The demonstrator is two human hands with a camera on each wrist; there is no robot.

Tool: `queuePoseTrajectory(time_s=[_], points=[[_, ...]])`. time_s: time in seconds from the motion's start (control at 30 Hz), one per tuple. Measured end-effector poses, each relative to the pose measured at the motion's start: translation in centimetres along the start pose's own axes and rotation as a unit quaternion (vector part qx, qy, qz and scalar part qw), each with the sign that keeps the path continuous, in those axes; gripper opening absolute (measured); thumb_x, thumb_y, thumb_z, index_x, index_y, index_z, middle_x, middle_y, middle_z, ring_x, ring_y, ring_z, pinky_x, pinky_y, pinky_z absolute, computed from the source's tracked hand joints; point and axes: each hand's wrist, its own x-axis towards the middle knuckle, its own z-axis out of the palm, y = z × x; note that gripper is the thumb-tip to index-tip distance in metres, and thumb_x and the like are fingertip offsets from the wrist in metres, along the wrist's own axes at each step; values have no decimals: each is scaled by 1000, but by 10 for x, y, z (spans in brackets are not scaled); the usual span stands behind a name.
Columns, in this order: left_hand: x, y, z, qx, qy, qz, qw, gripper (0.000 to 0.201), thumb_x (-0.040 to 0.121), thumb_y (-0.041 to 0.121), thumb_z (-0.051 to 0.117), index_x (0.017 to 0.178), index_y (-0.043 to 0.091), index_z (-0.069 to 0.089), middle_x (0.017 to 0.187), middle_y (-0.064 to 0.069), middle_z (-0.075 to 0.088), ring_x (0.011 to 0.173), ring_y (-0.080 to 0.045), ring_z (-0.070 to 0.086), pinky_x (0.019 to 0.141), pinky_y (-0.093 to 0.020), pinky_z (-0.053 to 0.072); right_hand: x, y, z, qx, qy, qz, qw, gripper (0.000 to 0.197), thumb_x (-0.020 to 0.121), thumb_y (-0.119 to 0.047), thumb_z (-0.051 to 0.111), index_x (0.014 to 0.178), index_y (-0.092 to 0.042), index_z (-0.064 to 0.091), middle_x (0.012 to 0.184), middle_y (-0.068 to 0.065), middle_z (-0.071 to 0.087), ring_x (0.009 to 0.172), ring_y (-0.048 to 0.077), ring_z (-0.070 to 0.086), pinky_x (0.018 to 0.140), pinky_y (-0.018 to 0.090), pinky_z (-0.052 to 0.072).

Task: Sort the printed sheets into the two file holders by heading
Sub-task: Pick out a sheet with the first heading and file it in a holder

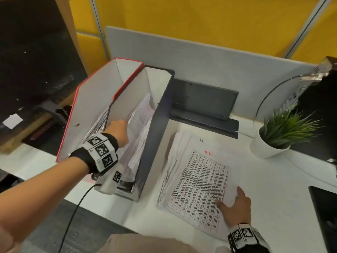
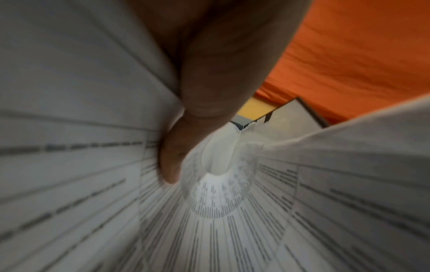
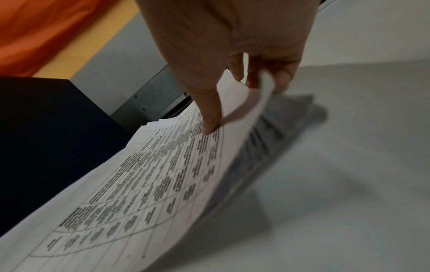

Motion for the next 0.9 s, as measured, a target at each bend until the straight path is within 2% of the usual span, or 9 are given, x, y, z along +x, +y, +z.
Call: queuePoseTrajectory(time_s=[0.13,0.27,0.37,0.5,0.6,0.7,0.77,0.83,0.9], points=[[3,2,1,37,-4,7,999,43,85,1,59,126,0,46,116,-21,58,104,-35,59,84,-36,48,0,1,0,-8,-5,2,1000,100,69,-32,81,146,-9,21,140,20,31,126,35,42,106,43,35],[-2,7,-8,15,87,55,995,53,84,0,60,132,7,39,112,-20,60,101,-36,60,80,-40,48,0,1,-1,-10,-11,4,1000,101,69,-33,81,146,-10,21,140,19,30,125,35,42,106,43,35],[-13,20,-21,-62,155,110,980,47,86,4,60,130,12,46,117,-15,58,104,-31,58,84,-38,47,0,0,-1,-8,-12,9,1000,100,69,-32,81,146,-10,22,140,19,30,125,34,42,106,42,34],[-39,58,-30,-196,244,244,918,28,88,8,57,115,16,59,109,-3,61,95,-14,58,82,-22,47,-2,-3,-2,-7,-18,13,1000,99,69,-30,81,146,-9,22,137,19,32,125,33,41,107,41,34],[-60,96,-17,-274,262,332,864,20,87,9,57,103,19,65,96,6,63,83,-4,58,73,-8,45,-3,-7,-3,-11,-26,15,999,100,69,-30,81,146,-9,20,138,19,31,128,32,37,110,41,32],[-62,121,24,-301,215,314,874,18,85,13,57,98,22,66,89,9,63,78,-8,59,69,-21,49,-4,-12,-5,-15,-33,17,999,99,70,-31,80,147,-11,20,137,17,32,128,31,37,110,40,32],[-51,125,59,-290,128,247,916,20,86,15,55,103,20,65,93,4,64,81,-15,60,76,-31,51,-4,-15,-7,-20,-38,21,999,98,72,-32,79,147,-13,19,137,16,32,129,30,36,110,40,33],[-35,118,96,-201,13,164,966,27,89,18,53,114,13,60,106,-6,64,91,-23,62,84,-36,51,-4,-17,-8,-31,-43,22,998,98,72,-35,78,147,-14,18,139,15,30,130,30,35,111,39,31],[-22,106,123,-96,-73,104,987,28,91,23,51,112,5,58,109,-14,63,95,-30,62,84,-38,52,-4,-17,-9,-44,-50,20,998,97,73,-37,77,148,-16,18,138,14,30,130,29,34,111,38,31]])
